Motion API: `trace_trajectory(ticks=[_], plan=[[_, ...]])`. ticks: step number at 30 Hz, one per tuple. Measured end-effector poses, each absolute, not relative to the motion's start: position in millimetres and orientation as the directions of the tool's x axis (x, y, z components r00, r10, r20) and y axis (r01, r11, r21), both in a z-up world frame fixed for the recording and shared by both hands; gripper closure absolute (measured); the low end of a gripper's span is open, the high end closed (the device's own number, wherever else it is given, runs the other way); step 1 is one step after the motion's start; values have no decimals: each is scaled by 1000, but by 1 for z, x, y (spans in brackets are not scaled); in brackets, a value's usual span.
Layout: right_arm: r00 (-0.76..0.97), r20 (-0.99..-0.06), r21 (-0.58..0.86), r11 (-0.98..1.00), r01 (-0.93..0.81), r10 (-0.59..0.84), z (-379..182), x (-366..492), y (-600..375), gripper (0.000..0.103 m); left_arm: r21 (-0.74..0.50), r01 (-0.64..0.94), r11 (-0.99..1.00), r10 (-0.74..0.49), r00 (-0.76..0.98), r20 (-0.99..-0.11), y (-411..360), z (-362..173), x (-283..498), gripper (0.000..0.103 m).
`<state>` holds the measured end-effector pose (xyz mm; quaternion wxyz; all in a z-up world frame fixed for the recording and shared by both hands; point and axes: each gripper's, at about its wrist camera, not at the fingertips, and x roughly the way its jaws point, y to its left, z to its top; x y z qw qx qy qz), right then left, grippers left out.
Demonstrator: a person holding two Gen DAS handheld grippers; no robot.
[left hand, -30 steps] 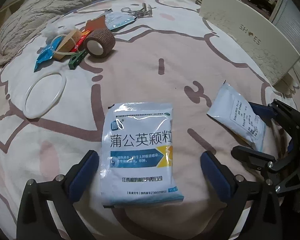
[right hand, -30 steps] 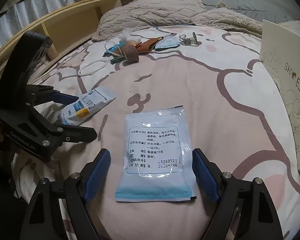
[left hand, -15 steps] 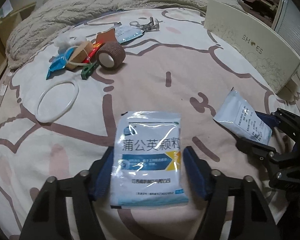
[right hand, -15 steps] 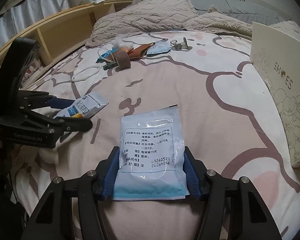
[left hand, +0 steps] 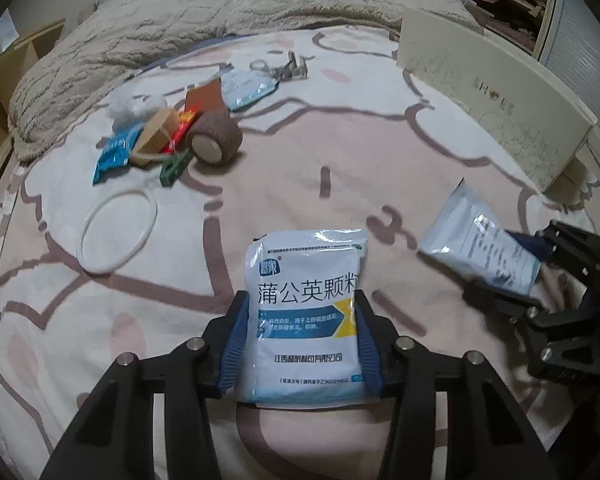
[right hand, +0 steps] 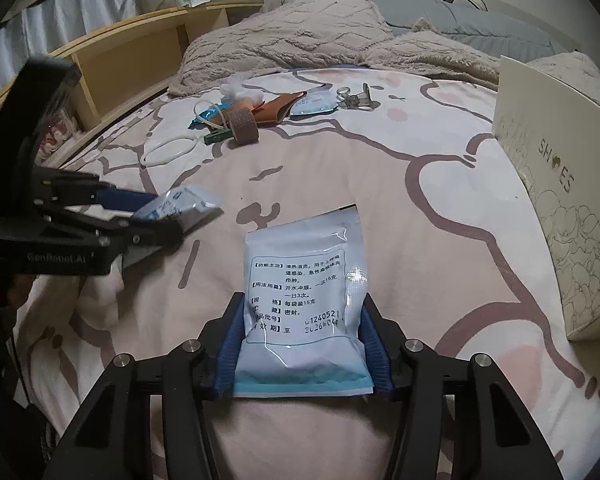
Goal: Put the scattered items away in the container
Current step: 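Lift and carry both sachets toward the white box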
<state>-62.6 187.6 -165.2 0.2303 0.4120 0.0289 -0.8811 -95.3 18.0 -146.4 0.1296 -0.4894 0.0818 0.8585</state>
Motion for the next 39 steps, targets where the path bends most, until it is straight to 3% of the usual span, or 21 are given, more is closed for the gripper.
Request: trace_trajectory(ticks=[25,39], plan=[[-712,-576,209,-915,346,-401,-64,-62,259,50,-18,-332,-943,233,-621,-748,69,-40,-113,55],[-820,-499,210,-958,198,-279,-18,-78,356,50,-55,-456,-889,372,-645,-668,157,13,-134,55]])
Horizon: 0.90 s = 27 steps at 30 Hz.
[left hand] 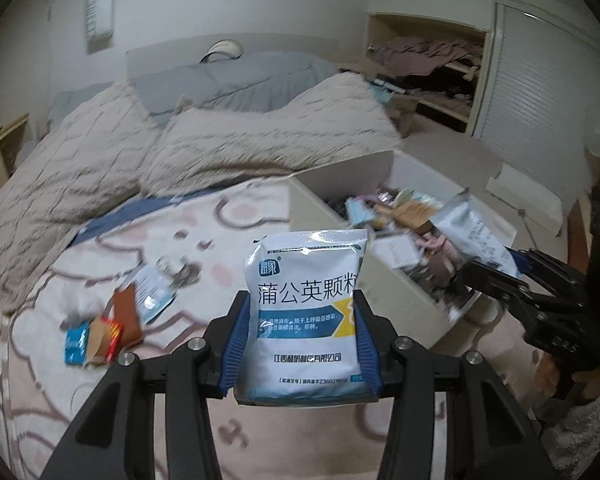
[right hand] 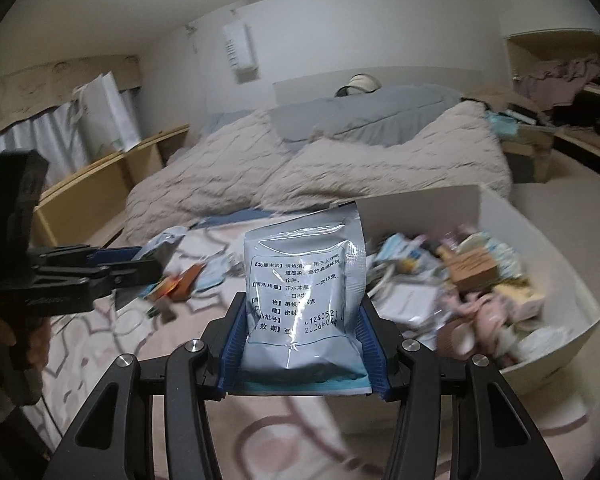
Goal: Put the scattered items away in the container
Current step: 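Lift and carry both sachets toward the white box, then lower the sachets into the box and open both grippers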
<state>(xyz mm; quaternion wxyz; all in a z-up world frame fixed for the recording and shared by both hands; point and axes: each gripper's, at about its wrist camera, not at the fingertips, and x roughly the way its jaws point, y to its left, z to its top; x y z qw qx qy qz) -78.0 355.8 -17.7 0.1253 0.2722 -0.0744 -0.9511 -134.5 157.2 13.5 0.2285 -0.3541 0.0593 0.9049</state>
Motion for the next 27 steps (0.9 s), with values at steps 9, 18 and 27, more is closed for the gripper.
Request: trace_trajectory(ticks=[9,18,27], plan=[[-829,-520,213,-971,106,-205,-9,-104,410,50,-52,-530,-846,436,-633,-640,214,28,-150,55],[-802,-574,220,-975,41,-163,-10,-126,450,50,-80,-549,-832,474,-628,-617,256,49,-180,55],[-726,-660,235,-971,45,-193,-25,-168,445,50,-105,-568,-817,506,-616,-603,294,66,-207,55]])
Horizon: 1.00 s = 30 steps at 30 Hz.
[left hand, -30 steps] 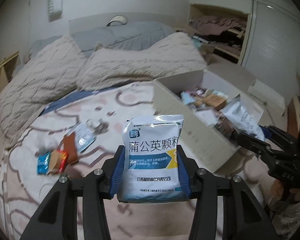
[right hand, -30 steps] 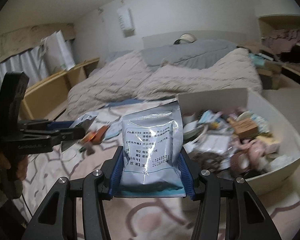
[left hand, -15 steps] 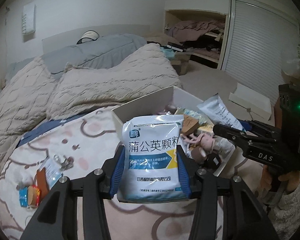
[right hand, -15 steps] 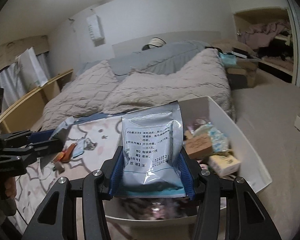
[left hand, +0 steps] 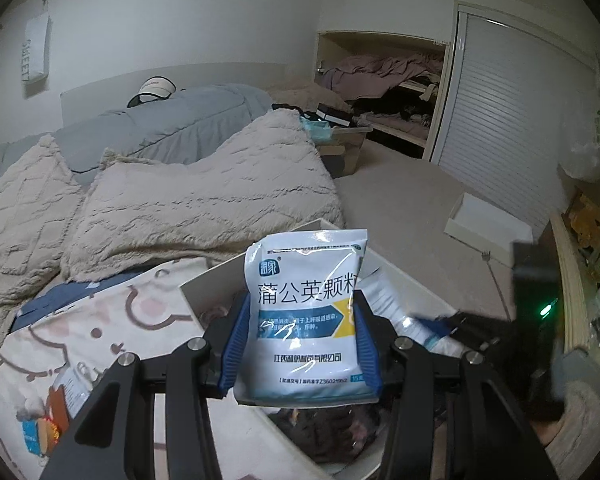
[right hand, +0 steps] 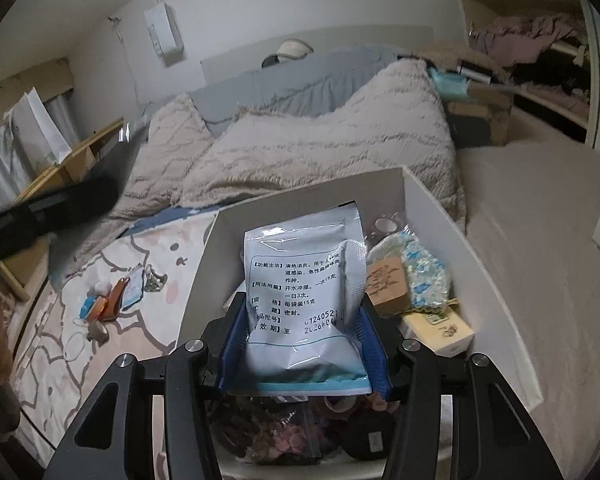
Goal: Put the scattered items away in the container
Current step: 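Lower the sachets into the box and open both grippers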
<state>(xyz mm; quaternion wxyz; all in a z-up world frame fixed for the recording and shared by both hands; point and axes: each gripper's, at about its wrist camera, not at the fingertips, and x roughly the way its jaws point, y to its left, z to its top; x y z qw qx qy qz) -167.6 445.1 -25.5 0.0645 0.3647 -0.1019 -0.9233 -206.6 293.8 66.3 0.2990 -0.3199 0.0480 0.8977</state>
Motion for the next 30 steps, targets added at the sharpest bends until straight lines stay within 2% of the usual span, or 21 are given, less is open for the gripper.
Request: trace_trajectory(ticks=[8,11,17,18,19,21,30], plan=[[-640,-755,178,-984,14,-145,-49,-193,434,50,-251,-528,-811,556,-564,-610,298,53,-241,55],[-609,-775,212,-977,3,-170,-59,-192,435,50,-254,-526,-812,552,-547,-630,301,43,-249,55],[-576,-789,288,-957,-43,-212,-73,-184,444,39,-262,-513,-817,536,-511,-672,309,20,-267,55],[-575,-789,298,-953,-51,-216,-75,-183,445,35,-264,-512,-817,535,-504,-678,311,16,-270,55],[-574,-789,306,-950,-59,-219,-76,-182,447,25,-264,-511,-818,532,-499,-684,313,12,-272,55],[-582,-784,310,-948,-69,-214,-75,-178,448,17,-264,-511,-818,529,-488,-694,317,6,-275,55],[-607,-755,350,-935,-52,-249,-67,-165,450,17,-263,-520,-813,525,-458,-717,338,-11,-285,55]])
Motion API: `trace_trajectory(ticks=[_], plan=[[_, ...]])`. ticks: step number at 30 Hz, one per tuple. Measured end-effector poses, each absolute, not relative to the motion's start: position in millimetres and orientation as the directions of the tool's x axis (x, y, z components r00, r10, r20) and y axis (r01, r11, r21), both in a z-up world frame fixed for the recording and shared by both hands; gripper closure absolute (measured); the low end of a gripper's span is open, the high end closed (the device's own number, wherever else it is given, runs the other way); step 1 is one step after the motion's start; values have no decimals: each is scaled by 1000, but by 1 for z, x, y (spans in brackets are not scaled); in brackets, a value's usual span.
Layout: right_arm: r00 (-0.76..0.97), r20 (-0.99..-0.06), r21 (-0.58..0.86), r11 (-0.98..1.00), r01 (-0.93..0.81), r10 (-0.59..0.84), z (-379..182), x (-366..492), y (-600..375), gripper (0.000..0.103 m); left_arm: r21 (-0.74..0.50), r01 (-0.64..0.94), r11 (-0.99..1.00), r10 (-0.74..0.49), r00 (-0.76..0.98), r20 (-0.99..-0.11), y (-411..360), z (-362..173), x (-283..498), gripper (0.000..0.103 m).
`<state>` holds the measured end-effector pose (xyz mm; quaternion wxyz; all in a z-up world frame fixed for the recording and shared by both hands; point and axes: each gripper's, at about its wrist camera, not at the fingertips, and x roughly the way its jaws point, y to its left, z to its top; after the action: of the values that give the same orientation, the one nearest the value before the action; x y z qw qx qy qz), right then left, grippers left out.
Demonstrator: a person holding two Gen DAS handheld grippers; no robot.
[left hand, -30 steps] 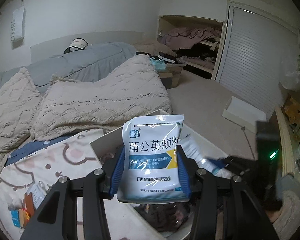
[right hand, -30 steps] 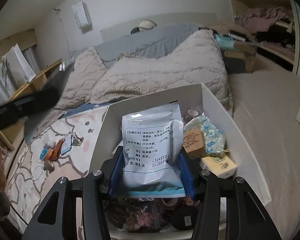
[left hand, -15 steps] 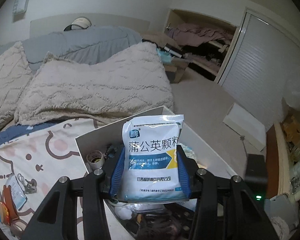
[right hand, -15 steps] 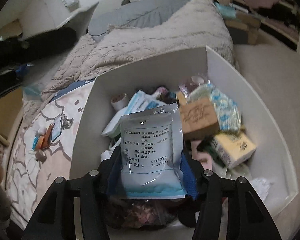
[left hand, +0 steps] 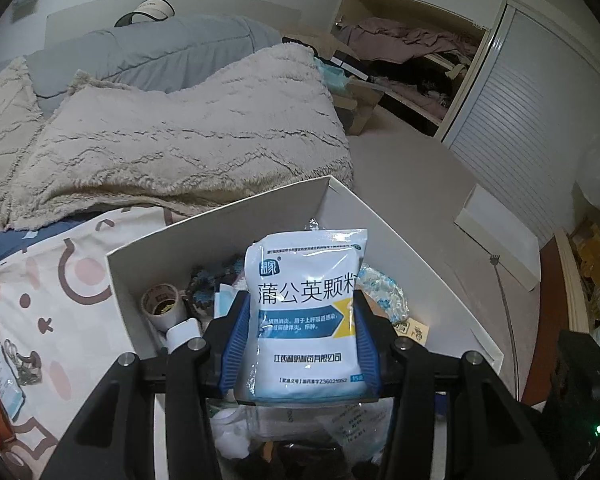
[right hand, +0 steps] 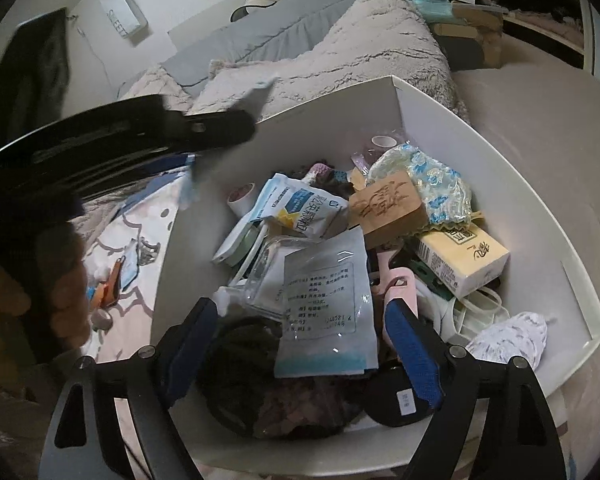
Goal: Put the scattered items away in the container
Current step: 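Lower the sachets into the box and open both grippers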
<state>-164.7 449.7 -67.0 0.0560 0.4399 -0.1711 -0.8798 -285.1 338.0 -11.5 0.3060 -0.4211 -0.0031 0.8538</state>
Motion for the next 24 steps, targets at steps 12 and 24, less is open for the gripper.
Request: trace_trajectory(ticks=[12,24], plan=[[-621,-755,302,-952,-44,-210,-63,-154,449,17,-295,-509,-809,533,-423,-732,353,-28,-302,23],[-650,-737,291,-955,-59,-184,-55,-147,452,17,-211,-535,-818,501,-482,-719,347,-13,-284,9]])
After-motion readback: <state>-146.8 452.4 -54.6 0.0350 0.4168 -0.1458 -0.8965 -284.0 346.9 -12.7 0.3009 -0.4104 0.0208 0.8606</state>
